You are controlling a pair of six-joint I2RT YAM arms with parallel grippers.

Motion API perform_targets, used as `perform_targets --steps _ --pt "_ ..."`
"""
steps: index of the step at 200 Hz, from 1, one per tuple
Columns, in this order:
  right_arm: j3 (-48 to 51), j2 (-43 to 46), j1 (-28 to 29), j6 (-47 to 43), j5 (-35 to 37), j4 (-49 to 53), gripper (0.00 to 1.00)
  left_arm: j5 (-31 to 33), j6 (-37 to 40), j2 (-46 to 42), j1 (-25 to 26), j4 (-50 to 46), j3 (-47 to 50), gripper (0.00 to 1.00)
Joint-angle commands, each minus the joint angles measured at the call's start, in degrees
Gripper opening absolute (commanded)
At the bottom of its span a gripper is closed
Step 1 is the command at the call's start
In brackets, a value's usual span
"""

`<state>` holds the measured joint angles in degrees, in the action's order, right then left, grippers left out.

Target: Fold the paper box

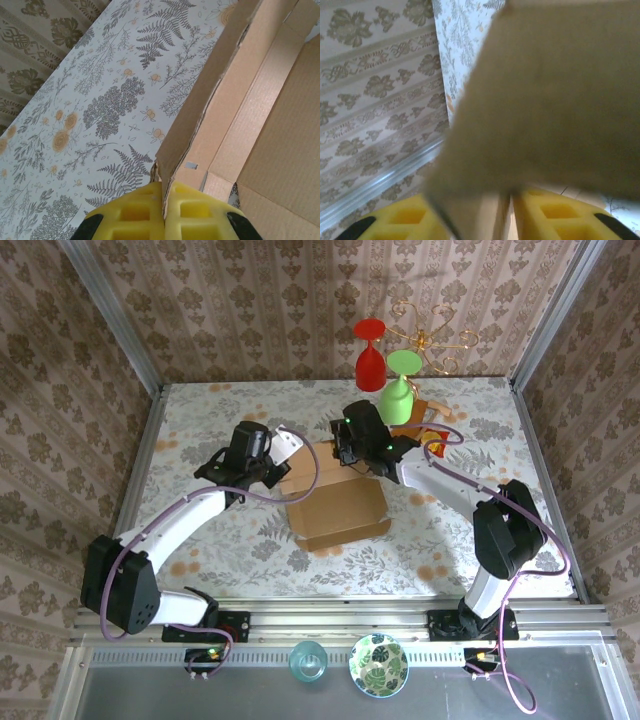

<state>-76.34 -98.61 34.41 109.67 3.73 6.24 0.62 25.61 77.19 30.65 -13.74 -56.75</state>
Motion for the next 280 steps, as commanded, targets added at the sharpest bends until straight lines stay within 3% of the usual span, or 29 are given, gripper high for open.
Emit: perform_targets --steps 1,73,84,94,107,120,151,171,189,222,280 --pt "0.8 -0.2 0.2 0.4 0.0 -1.8 0.32 -2.5 0.1 -0.7 -0.5 -1.0 -1.0 0.0" --pt "1.7 -1.2 0.1 -0.5 -0.2 -0.8 0.14 -3.4 -0.9 -0.6 -0.9 -0.7 -1.5 0.0" --pt "1.9 -1.2 0.0 -0.8 -0.1 -0.7 0.07 -3.5 -2.1 -1.0 -1.0 -0.8 -1.9 0.0" --pt "2.2 -0.8 0.0 -0.9 0.4 -0.5 0.0 -4.1 -4.6 -1.8 -1.3 -0.9 -2.5 0.17" --pt "2.9 -0.3 -0.1 -0.9 0.8 -0.5 0.0 -4.9 -11.9 -3.8 -2.1 -0.3 -3.8 0.38" --pt "3.7 0.2 -0.3 -0.9 1.0 -0.6 0.0 -7.8 -24.4 -6.0 -3.9 0.2 -5.8 0.46" --pt "4.4 0.8 -0.5 0.0 1.3 -0.7 0.0 -14.3 -61.0 -6.2 -9.7 -1.5 -9.1 0.34" --pt "4.0 0.4 -0.7 0.1 1.3 -0.8 0.0 -19.0 -75.0 -3.9 -9.7 -4.3 -11.0 0.32" --pt "3.5 0.0 -0.8 0.2 1.2 -0.6 0.0 -19.4 -81.2 -2.2 -9.0 -10.2 -13.4 0.32" --pt "3.2 -0.4 -0.9 0.6 0.9 -0.7 0.0 -17.5 -85.9 0.4 -8.4 -21.4 -17.9 0.32" --pt "3.1 -0.6 -1.0 0.9 0.4 -1.0 0.0 -19.5 -95.5 2.8 -7.0 -16.2 -14.1 0.38"
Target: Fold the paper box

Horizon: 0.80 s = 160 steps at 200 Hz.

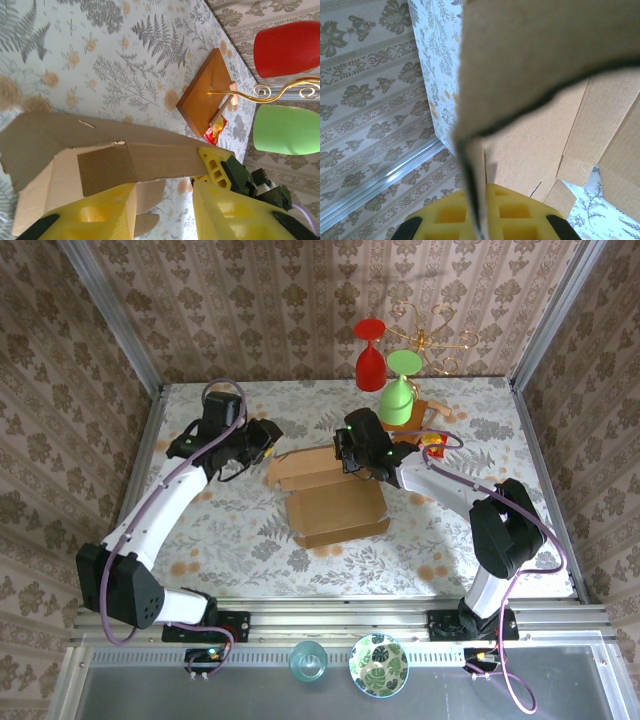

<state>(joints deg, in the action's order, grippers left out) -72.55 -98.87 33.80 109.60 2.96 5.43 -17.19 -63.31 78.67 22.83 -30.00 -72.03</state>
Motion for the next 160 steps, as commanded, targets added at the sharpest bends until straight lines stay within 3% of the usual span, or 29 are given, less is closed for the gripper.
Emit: perform_targets --steps 1,117,145,160 --pt "-0.6 -0.4 -0.4 1.0 1.2 -0.2 0.0 -1.7 -6.7 1.3 0.8 0.1 1.2 0.38" --pt "0.5 0.1 -0.5 1.4 0.6 -1.3 0.0 -3.0 -10.8 8.1 2.9 9.9 3.8 0.46" --pt "0.7 0.1 -0.5 1.5 0.4 -1.6 0.0 -3.0 -12.1 8.8 2.9 12.2 4.3 0.45" --pt "0.9 0.0 -0.5 1.5 0.4 -1.6 0.0 -2.9 -12.7 9.0 2.9 12.8 4.3 0.39"
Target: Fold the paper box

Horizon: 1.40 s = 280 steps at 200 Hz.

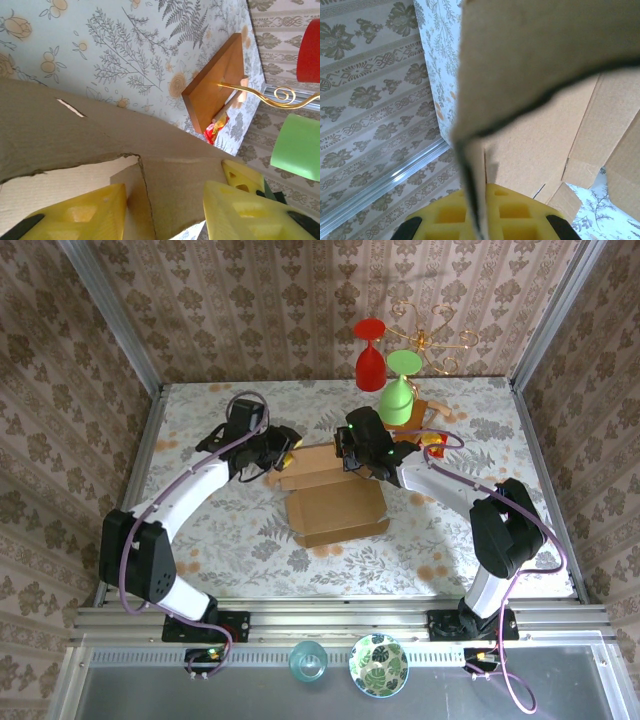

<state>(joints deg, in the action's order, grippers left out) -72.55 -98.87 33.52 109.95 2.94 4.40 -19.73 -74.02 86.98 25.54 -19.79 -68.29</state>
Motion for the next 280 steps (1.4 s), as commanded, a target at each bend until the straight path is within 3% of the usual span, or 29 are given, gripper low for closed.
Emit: perform_targets --steps 1,21,40,62,80,93,128,147,171,187,208,280 --pt "0.9 0.0 -0.2 1.2 0.4 -0.6 0.0 -0.2 -2.0 0.7 0.2 2.7 0.5 0.38" --pt "1.2 0.0 -0.2 1.2 0.3 -1.1 0.0 0.6 -2.9 0.5 0.2 2.9 0.9 0.22" --pt "1.7 0.0 -0.2 0.9 0.4 -2.0 0.0 1.3 -3.6 0.0 0.2 2.9 1.8 0.0" --pt "2.8 0.4 -0.2 0.0 0.8 -2.7 0.0 1.3 -3.4 -1.1 0.0 3.2 2.9 0.0" --pt "4.1 1.8 -0.3 -0.1 1.3 -1.5 0.0 1.5 -1.1 -3.2 -2.0 2.0 2.9 0.29" --pt "5.5 3.3 -0.3 1.1 1.9 -0.9 0.0 2.6 2.4 -5.7 -4.2 -0.7 2.6 0.39" --pt "5.3 7.9 -0.3 4.1 4.4 5.1 0.0 4.7 11.8 -13.7 -13.7 -7.9 7.8 0.36" --pt "3.8 9.9 -0.3 5.5 5.2 9.1 0.0 0.8 14.9 -14.8 -19.2 -5.8 15.2 0.24" --pt "2.7 11.3 -0.3 7.4 5.8 11.6 0.0 -3.2 15.3 -12.4 -20.8 4.6 23.7 0.13" --pt "2.8 11.3 -0.3 8.6 5.9 11.5 0.0 -7.2 8.9 -8.4 -20.6 20.8 30.6 0.08" --pt "2.8 10.9 -0.4 10.0 5.6 10.9 0.0 -7.6 4.3 -1.9 -18.3 36.3 34.5 0.07" --pt "1.3 10.4 -1.1 11.8 6.4 11.0 0.0 -4.9 -4.6 12.4 -9.7 56.3 35.3 0.12"
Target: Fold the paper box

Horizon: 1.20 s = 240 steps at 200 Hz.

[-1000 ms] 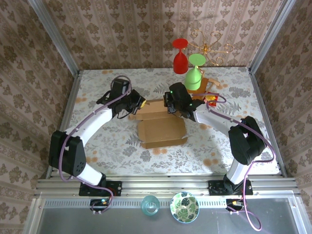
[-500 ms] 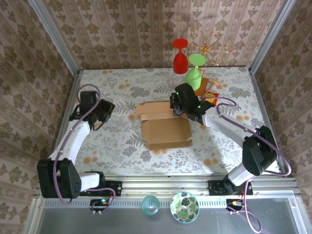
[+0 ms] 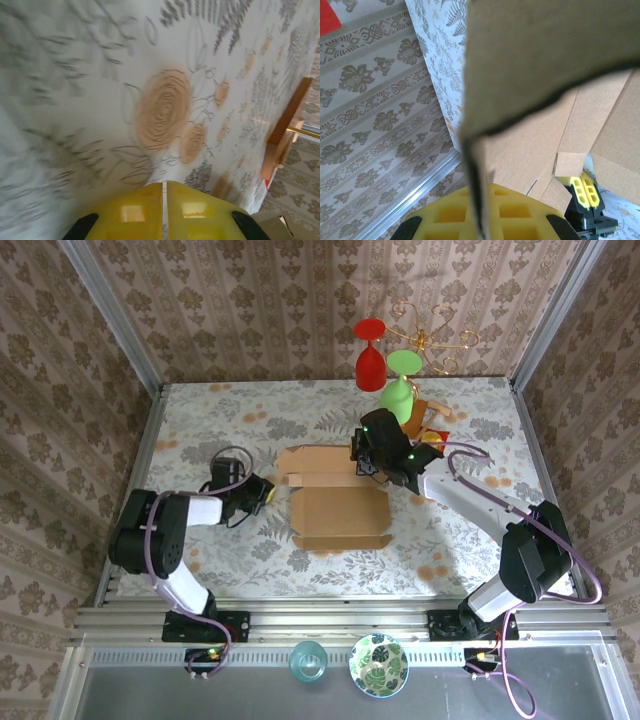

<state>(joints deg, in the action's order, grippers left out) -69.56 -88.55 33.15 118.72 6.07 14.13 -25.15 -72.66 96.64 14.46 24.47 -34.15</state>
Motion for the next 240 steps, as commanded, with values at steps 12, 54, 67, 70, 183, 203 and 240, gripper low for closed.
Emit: perform_targets --steps 12,54,67,70,183,203,240 --pt "-1.7 0.1 -1.2 3.8 3.2 1.0 0.0 1.7 -8.7 3.9 2.1 16.7 3.1 0.12" --pt "-3.2 1.1 -2.4 4.9 1.7 3.8 0.0 4.7 -16.9 9.6 3.1 36.4 7.0 0.16" --pt "-3.0 1.5 -2.6 5.3 1.5 3.9 0.0 5.6 -18.6 11.1 4.0 40.5 7.3 0.17" --pt "-3.0 1.5 -2.7 5.4 1.5 3.8 0.0 5.8 -18.8 11.4 4.2 41.6 7.4 0.17" --pt "-1.9 0.9 -4.4 7.5 0.4 1.5 0.0 8.9 -22.5 13.0 10.8 49.0 5.4 0.2" --pt "-1.2 1.0 -4.4 7.7 0.4 1.1 0.0 9.1 -23.1 12.8 12.3 49.0 5.0 0.21" --pt "-0.2 0.4 -4.6 7.7 -0.2 -0.9 0.0 10.8 -21.8 10.3 14.8 48.7 6.0 0.22"
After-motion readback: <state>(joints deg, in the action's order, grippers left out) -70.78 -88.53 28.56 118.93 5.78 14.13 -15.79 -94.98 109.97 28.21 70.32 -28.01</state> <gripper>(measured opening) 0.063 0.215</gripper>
